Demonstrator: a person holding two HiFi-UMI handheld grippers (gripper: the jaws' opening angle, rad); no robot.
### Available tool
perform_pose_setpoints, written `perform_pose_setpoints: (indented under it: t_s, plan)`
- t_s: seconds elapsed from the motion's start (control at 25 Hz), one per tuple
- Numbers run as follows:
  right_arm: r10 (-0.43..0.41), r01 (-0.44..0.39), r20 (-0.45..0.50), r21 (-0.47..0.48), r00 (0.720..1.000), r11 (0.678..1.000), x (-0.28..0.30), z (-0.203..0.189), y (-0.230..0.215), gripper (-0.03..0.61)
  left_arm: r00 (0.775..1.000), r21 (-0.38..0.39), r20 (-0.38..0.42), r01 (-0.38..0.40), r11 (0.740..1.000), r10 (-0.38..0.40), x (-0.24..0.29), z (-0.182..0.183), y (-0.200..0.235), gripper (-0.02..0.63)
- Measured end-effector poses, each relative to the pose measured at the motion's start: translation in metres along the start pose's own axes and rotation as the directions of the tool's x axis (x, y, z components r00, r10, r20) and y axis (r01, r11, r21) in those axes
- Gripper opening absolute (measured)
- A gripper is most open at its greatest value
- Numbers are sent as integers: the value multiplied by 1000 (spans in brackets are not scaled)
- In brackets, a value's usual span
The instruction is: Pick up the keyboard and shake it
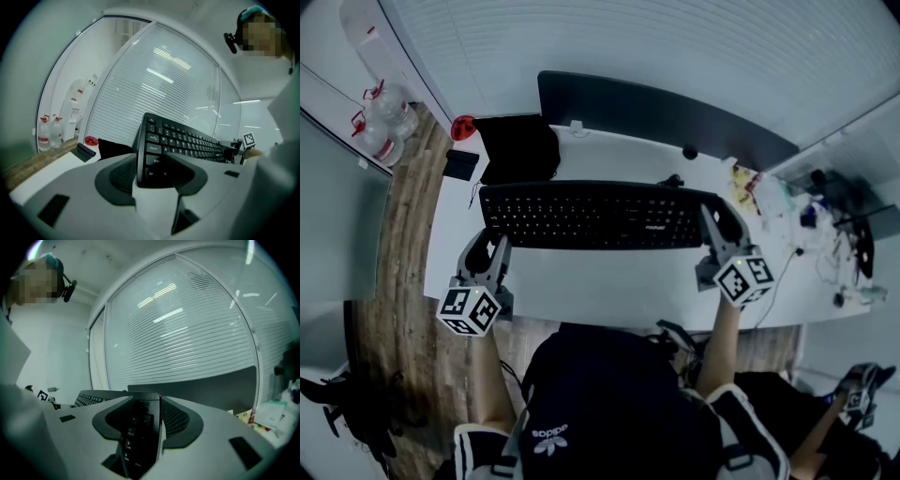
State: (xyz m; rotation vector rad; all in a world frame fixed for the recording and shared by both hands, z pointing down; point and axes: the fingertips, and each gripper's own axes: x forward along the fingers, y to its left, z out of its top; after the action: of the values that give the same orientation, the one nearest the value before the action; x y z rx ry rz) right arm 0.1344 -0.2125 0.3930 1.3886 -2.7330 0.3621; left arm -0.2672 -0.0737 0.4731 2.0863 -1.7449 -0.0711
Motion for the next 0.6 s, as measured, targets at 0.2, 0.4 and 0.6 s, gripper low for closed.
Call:
perform_pose_setpoints:
  t_s: [0.2,0.4,0.6]
  plan:
    - [7,-9,25,87,1000,996,-8,-18,-6,178,1000,139,13,16,990,-18,-5,41,-11,198]
    - [-10,4,29,194,1000,981,-15,-49,-14,179,1000,254,10,26,967,-29,0,72,-23,198]
    - [-9,7,6,263,1000,965,-19,-75,-23,179,999,305,15,26,952,-32,11,90,-38,198]
